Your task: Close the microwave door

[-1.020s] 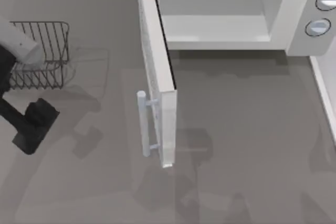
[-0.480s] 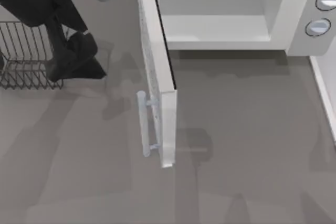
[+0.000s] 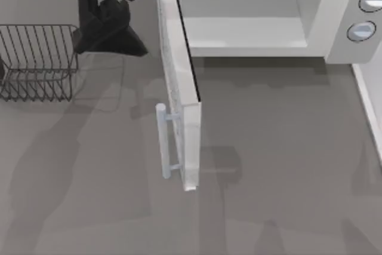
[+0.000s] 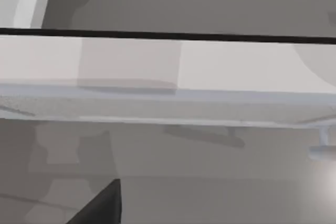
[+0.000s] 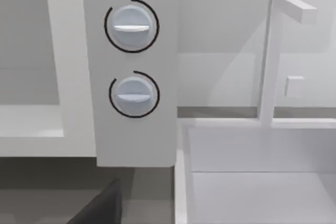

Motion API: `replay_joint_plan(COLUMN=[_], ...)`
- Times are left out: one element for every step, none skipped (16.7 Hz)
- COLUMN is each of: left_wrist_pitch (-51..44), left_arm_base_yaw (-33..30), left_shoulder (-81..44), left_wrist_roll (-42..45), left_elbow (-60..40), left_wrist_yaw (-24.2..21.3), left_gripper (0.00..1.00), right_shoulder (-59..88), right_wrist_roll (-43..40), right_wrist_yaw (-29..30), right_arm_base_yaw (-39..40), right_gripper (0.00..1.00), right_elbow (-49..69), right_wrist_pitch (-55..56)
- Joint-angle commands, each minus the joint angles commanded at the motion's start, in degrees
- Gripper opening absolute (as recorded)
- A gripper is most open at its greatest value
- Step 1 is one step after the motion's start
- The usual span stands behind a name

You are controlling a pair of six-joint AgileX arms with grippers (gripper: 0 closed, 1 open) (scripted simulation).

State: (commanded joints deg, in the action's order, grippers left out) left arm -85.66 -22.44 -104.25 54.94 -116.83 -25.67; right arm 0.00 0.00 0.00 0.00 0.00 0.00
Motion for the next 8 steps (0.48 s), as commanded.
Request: replay_joint_plan(left_wrist_pitch=[0.00, 0.00, 0.00, 0.11, 0.29, 1.06, 2.45, 4.31], left_arm_base_yaw=[0.00, 0.00, 0.00, 0.30, 0.21, -0.14, -0.63, -1.18], left_shoulder=[0.00, 0.00, 0.00, 0.21, 0.22, 0.24, 0.29, 0.35], left_wrist_roll=[0.00, 0.00, 0.00, -0.07, -0.12, -0.32, -0.71, -1.24], left_elbow=[0.00, 0.00, 0.00, 0.12, 0.30, 1.06, 2.42, 4.20], left_wrist_yaw=[0.00, 0.00, 0.00, 0.09, 0.09, 0.12, 0.20, 0.35], left_gripper=[1.00, 1.00, 1.00, 1.00, 1.00, 1.00, 1.00, 1.00], right_shoulder=[0.00, 0.00, 0.00, 0.00, 0.00, 0.00, 0.00, 0.00], right_wrist_roll=[0.00, 0.00, 0.00, 0.00, 0.00, 0.00, 0.00, 0.00], right_wrist_yaw=[0.00, 0.00, 0.00, 0.00, 0.00, 0.00, 0.00, 0.00], right_arm_base_yaw=[0.00, 0.00, 0.00, 0.00, 0.00, 0.00, 0.00, 0.00], right_gripper=[1.00, 1.00, 1.00, 1.00, 1.00, 1.00, 1.00, 1.00], right_elbow=[0.00, 0.00, 0.00, 0.00, 0.00, 0.00, 0.00, 0.00], right_wrist_pitch=[0.00, 0.00, 0.00, 0.00, 0.00, 0.00, 0.00, 0.00])
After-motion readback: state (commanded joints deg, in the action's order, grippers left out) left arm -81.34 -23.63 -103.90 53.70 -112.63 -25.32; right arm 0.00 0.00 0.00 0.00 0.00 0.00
